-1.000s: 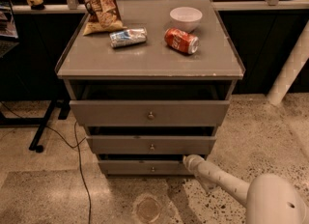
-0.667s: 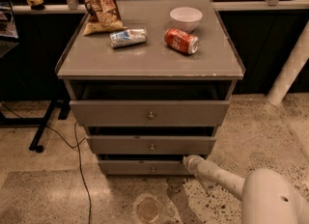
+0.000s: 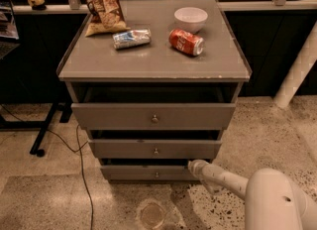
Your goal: Open bottom drawer
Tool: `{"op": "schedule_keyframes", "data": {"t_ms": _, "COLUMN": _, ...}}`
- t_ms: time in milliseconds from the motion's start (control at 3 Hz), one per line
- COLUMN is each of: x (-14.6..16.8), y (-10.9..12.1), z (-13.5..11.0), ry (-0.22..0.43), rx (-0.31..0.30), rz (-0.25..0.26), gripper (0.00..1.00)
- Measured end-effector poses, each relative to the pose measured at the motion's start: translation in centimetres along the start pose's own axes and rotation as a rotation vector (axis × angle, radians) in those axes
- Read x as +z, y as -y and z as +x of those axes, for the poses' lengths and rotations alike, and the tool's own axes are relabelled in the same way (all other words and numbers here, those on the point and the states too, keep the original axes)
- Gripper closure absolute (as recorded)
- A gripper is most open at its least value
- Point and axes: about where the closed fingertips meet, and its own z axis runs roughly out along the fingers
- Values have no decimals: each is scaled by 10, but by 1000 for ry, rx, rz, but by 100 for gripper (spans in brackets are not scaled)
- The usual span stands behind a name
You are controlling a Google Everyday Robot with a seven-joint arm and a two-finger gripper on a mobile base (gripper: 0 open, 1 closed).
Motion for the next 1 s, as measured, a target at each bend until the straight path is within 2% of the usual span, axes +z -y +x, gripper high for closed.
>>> {"op": "schedule_keyframes", "data": {"t_ms": 1000, "x": -13, "y": 9, "z": 11, "ry": -42, "rx": 21, "rz": 26, "gripper": 100}}
